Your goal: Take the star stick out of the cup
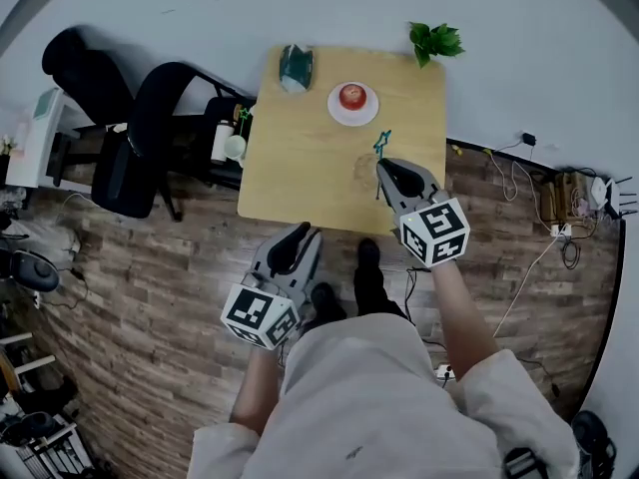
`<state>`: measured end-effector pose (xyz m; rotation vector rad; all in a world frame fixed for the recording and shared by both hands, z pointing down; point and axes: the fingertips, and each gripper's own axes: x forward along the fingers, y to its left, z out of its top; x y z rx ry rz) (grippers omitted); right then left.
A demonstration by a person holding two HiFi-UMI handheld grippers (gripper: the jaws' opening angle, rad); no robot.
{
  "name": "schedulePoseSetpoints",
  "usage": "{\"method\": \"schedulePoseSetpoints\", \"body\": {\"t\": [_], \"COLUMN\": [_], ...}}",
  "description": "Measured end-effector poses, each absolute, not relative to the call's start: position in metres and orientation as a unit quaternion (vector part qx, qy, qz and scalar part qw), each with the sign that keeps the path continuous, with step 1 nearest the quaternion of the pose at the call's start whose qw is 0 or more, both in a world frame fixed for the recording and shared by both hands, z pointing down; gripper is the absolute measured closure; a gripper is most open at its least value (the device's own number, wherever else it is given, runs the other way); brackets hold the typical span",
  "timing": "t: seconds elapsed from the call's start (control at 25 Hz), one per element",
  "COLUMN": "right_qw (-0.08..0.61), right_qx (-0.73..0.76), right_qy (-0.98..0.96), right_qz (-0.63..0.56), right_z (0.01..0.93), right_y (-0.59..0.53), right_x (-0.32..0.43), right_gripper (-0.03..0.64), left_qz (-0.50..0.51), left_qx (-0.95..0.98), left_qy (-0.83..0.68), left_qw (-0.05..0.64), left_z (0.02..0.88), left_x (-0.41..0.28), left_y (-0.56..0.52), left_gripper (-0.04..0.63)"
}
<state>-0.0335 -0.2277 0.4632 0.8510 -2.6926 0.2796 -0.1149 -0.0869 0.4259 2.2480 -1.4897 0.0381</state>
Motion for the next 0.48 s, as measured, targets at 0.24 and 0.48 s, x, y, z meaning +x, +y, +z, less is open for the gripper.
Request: {"method": "schedulePoseSetpoints", "body": {"t": [0.24, 0.48], "right_qw": [0.138, 0.119], "right_qx": [0.318, 0.341], "right_qy": [-0.933, -0.928], "right_qz": [0.096, 0.091], "right_z": [0.447, 0.429], "right_y": [-0.186, -0.143], "right_x": [-0.028, -0.022], "right_gripper": [0.601, 0.603], "left_qz": [0.004, 0.004], "left_qx": [0.832, 0.848], "left_qy": [-0.512, -0.49], "left_qw": [0.214, 0.202], "left_z": [0.421, 0.415], "left_x": [-0.115, -0.117], "left_y": [-0.064, -0.041], "left_gripper": [0.522, 0.522]}}
